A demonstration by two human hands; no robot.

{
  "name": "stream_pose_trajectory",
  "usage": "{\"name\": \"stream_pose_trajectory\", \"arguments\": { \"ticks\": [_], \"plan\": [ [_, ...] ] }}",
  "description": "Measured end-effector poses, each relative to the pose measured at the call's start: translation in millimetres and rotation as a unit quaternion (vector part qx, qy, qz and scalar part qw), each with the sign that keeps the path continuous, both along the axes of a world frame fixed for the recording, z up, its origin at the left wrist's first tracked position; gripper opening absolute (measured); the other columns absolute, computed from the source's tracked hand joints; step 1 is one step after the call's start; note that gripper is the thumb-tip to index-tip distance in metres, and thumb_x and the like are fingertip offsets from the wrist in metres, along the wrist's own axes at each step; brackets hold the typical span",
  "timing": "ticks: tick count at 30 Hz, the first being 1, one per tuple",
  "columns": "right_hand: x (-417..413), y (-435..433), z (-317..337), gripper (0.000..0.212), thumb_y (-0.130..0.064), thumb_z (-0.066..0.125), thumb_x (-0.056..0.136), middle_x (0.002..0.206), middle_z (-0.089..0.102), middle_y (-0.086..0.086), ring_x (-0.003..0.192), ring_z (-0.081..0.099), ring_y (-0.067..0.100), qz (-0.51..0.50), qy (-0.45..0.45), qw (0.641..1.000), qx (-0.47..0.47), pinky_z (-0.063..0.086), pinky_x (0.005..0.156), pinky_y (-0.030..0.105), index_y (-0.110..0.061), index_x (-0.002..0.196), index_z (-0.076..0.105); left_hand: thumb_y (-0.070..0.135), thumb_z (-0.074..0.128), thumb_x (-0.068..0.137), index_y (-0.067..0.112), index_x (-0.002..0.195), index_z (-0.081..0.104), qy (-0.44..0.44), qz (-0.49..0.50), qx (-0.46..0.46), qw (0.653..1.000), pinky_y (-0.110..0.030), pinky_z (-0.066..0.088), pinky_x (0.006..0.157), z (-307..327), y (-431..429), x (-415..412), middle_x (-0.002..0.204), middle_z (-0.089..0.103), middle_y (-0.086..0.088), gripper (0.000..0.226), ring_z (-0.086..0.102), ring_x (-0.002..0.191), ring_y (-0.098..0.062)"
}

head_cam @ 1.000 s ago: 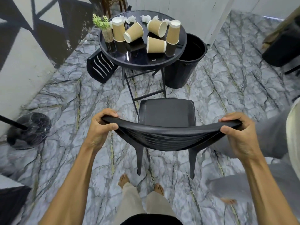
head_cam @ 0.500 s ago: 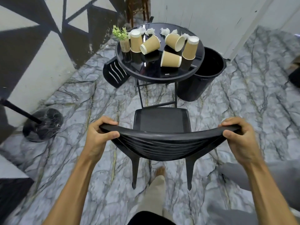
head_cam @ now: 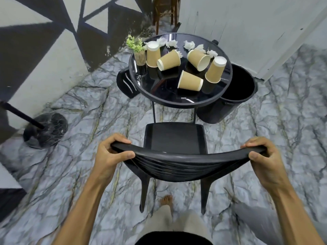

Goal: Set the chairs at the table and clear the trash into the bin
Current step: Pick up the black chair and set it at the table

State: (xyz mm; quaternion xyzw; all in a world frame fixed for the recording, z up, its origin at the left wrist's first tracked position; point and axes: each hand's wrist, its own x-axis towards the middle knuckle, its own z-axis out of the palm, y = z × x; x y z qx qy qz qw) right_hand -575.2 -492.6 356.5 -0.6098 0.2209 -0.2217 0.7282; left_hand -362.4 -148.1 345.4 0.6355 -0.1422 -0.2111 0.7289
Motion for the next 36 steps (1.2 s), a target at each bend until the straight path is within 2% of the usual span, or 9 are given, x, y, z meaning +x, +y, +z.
{"name": "stream_pose_trajectory", "arguments": {
  "ticks": [5, 12, 15, 20, 22, 24, 27, 31, 36],
  "plan": [
    [11.2, -35.5, -0.1, 0.031, 0.007, 0.058, 0.064, 0.079, 0.062, -0.002, 0.077, 0.058, 0.019, 0.022, 0.000, 1.000, 0.016, 0.049, 0.068, 0.021, -0.022, 0.069, 0.069, 0.047, 0.095, 0.038, 0.022, 0.071, 0.070, -0.006, 0.026, 0.011, 1.000, -0.028, 0.046, 0.062, 4.7, -24.6, -1.8, 0.077, 0.061, 0.006, 0.048, 0.057, 0.072, -0.015],
    [20.1, -87.7, 2.0, 0.030, 0.006, 0.060, 0.064, 0.079, 0.061, -0.003, 0.078, 0.057, 0.019, 0.080, 0.010, 0.997, 0.012, 0.049, 0.067, 0.021, -0.023, 0.070, 0.068, 0.045, 0.094, 0.038, 0.022, 0.071, 0.070, -0.024, 0.070, -0.007, 0.997, -0.022, 0.047, 0.061, 10.2, -64.6, -20.6, 0.077, 0.062, 0.007, 0.047, 0.058, 0.071, -0.011],
    [24.2, -108.3, 2.4, 0.030, 0.005, 0.062, 0.063, 0.079, 0.061, -0.004, 0.077, 0.057, 0.019, 0.101, 0.017, 0.995, 0.013, 0.049, 0.066, 0.020, -0.023, 0.069, 0.068, 0.035, 0.093, 0.040, 0.020, 0.072, 0.069, -0.025, 0.085, -0.009, 0.996, -0.023, 0.048, 0.061, 7.9, -78.6, -27.1, 0.078, 0.063, 0.006, 0.043, 0.059, 0.073, -0.011],
    [31.5, -132.9, -3.6, 0.031, 0.006, 0.062, 0.062, 0.079, 0.062, -0.003, 0.077, 0.057, 0.019, 0.114, 0.012, 0.993, 0.025, 0.050, 0.068, 0.020, -0.023, 0.068, 0.068, 0.017, 0.082, 0.046, 0.005, 0.077, 0.062, -0.032, 0.105, -0.012, 0.994, -0.023, 0.049, 0.061, 3.0, -100.5, -32.8, 0.077, 0.061, 0.004, 0.038, 0.058, 0.072, -0.012],
    [34.0, -140.0, -5.9, 0.031, 0.007, 0.062, 0.062, 0.079, 0.062, -0.002, 0.077, 0.058, 0.018, 0.115, 0.012, 0.993, 0.027, 0.050, 0.069, 0.020, -0.023, 0.068, 0.067, 0.016, 0.080, 0.047, 0.012, 0.075, 0.067, -0.029, 0.109, -0.013, 0.993, -0.024, 0.049, 0.062, 1.5, -106.9, -30.8, 0.077, 0.061, 0.004, 0.031, 0.058, 0.073, -0.013],
    [34.1, -146.4, -9.4, 0.031, 0.007, 0.062, 0.062, 0.079, 0.061, -0.001, 0.077, 0.057, 0.019, 0.113, 0.014, 0.993, 0.030, 0.050, 0.069, 0.021, -0.022, 0.068, 0.067, 0.016, 0.081, 0.047, 0.020, 0.072, 0.070, -0.030, 0.109, -0.010, 0.994, -0.026, 0.047, 0.062, -0.7, -111.9, -29.5, 0.078, 0.060, 0.004, 0.028, 0.057, 0.074, -0.015],
    [33.3, -151.7, -15.3, 0.031, 0.007, 0.063, 0.060, 0.077, 0.061, -0.003, 0.076, 0.057, 0.020, 0.119, 0.026, 0.992, 0.031, 0.050, 0.066, 0.022, -0.023, 0.066, 0.067, 0.019, 0.086, 0.044, 0.021, 0.070, 0.069, -0.024, 0.111, 0.001, 0.994, -0.028, 0.045, 0.062, -8.1, -115.2, -33.1, 0.079, 0.058, 0.001, 0.031, 0.055, 0.075, -0.016],
    [32.2, -153.8, -19.7, 0.032, 0.008, 0.063, 0.058, 0.076, 0.060, -0.003, 0.075, 0.057, 0.018, 0.130, 0.033, 0.990, 0.041, 0.050, 0.064, 0.021, -0.023, 0.064, 0.068, 0.041, 0.096, 0.038, 0.021, 0.071, 0.069, -0.020, 0.116, 0.016, 0.993, -0.027, 0.046, 0.063, -13.0, -112.9, -38.2, 0.082, 0.057, -0.002, 0.047, 0.055, 0.076, -0.017],
    [30.1, -156.2, -20.6, 0.033, 0.009, 0.062, 0.058, 0.078, 0.060, -0.002, 0.078, 0.057, 0.018, 0.144, 0.031, 0.988, 0.044, 0.050, 0.067, 0.020, -0.023, 0.064, 0.068, 0.043, 0.096, 0.040, 0.021, 0.072, 0.069, -0.029, 0.118, 0.008, 0.993, -0.027, 0.046, 0.065, -12.7, -109.1, -44.9, 0.082, 0.057, -0.002, 0.047, 0.054, 0.078, -0.018]
  ]
}}
